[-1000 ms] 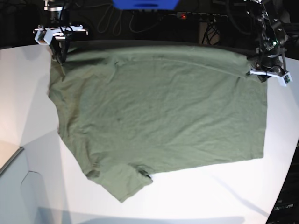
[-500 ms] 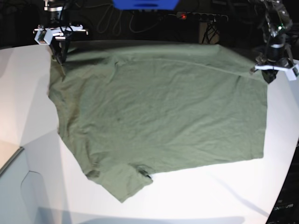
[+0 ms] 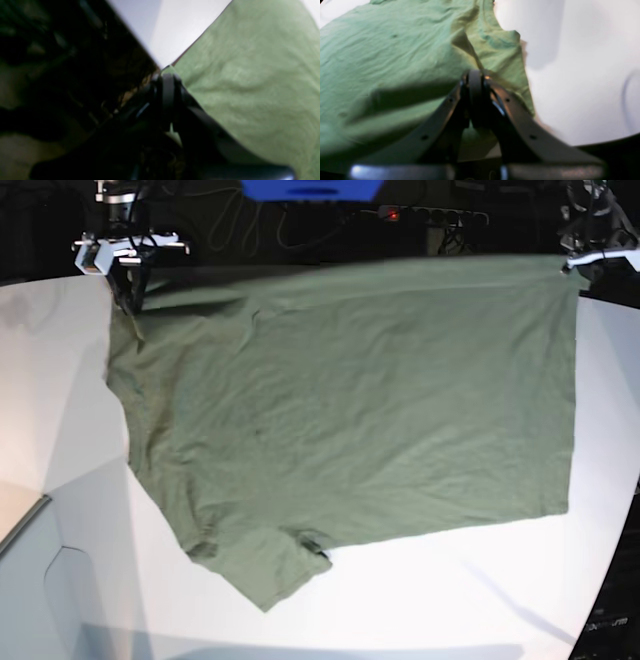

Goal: Layout the t-shirt on the table in an organized manner, then fold the t-shirt properly
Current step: 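Drag the held edge across the table to spread the t-shirt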

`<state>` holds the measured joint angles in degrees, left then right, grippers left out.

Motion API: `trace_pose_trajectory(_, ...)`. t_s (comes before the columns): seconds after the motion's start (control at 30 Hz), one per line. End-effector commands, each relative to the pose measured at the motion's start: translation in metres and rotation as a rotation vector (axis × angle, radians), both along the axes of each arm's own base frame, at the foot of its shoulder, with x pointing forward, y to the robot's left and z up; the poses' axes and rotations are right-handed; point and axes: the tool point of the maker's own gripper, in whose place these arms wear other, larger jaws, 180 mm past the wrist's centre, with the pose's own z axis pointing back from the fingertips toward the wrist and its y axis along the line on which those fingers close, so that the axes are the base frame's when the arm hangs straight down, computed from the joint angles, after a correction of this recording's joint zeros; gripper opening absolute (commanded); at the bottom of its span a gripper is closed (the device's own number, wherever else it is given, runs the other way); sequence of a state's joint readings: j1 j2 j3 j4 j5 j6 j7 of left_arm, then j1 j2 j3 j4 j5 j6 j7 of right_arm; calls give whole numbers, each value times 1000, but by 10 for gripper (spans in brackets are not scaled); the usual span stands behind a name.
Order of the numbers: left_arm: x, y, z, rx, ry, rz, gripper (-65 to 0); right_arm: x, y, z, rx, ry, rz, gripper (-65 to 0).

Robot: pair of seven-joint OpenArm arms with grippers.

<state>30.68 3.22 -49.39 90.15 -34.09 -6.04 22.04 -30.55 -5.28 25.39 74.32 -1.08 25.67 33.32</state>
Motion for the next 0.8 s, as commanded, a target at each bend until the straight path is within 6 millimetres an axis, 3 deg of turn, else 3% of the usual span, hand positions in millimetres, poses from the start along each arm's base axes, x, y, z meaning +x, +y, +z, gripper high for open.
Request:
trace_pose_trajectory(0.0, 4, 7, 4, 20, -23, 13, -648, -1, -5, 10, -2, -42, -16, -650)
trace_pose_trajectory(0.13, 1, 3, -20, -36, 7, 39, -633, -9, -4, 2, 7, -13, -20, -650)
trace_pose_trajectory(0.27, 2, 4, -20, -38, 6, 40, -533, -19, -1, -9, 15, 36, -10, -650)
trace_pose_trajectory(0.33, 6, 4, -12, -25, -14, 32, -457, -24, -1, -13, 14, 68, -4, -644)
trace_pose_trajectory(0.47, 9, 8, 18, 38, -50, 4, -337, -30, -13, -4, -27, 78, 2, -501)
trace_pose_trajectory(0.53, 15, 8, 40, 59, -102, -11, -324, -29, -25, 11, -64, 52, -7, -431)
trace_pose_trajectory(0.63, 29, 6, 63, 62, -181, -24, -325, -20, -38, 33, -114, -2, -23, -379)
trace_pose_trajectory(0.77, 63, 4, 69, 48, -263, -19, -325, 8, -40, 49, -128, -75, -24, -367)
